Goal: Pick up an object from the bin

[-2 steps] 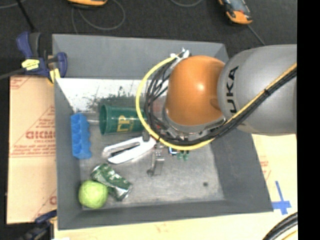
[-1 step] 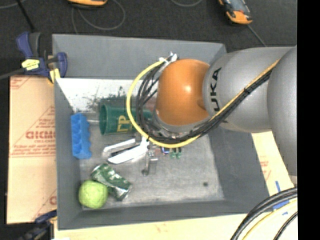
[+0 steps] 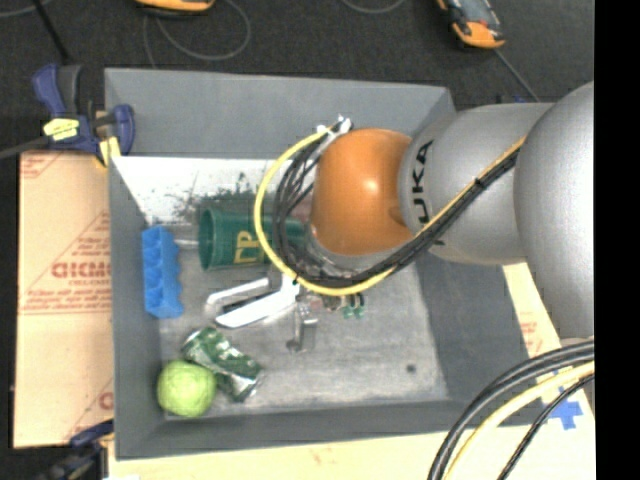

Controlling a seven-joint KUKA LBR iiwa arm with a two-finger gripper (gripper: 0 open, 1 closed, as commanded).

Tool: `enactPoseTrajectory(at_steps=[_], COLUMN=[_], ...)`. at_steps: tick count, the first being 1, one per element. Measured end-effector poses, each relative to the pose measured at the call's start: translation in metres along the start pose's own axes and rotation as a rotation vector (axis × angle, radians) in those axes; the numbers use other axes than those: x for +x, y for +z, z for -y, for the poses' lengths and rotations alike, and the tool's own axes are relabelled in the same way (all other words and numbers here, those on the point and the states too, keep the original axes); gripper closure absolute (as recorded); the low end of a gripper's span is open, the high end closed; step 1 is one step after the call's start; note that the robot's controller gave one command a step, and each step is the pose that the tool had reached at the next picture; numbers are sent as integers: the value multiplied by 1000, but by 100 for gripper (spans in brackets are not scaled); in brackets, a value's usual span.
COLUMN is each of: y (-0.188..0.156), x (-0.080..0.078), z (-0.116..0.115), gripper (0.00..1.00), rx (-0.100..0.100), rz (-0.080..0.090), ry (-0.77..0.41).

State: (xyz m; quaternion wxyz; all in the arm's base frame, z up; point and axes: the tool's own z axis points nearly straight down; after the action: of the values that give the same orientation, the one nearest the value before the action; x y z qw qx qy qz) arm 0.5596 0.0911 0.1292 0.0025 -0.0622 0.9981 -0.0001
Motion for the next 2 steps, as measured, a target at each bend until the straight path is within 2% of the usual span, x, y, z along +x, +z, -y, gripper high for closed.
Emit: enactPoseTrajectory(at_steps=[1,2], y=[15,54], x=[-11,-25], z=[4,6], gripper=[0,100], rx=[-1,-1], rz=[-4,10], ry=[16,-99])
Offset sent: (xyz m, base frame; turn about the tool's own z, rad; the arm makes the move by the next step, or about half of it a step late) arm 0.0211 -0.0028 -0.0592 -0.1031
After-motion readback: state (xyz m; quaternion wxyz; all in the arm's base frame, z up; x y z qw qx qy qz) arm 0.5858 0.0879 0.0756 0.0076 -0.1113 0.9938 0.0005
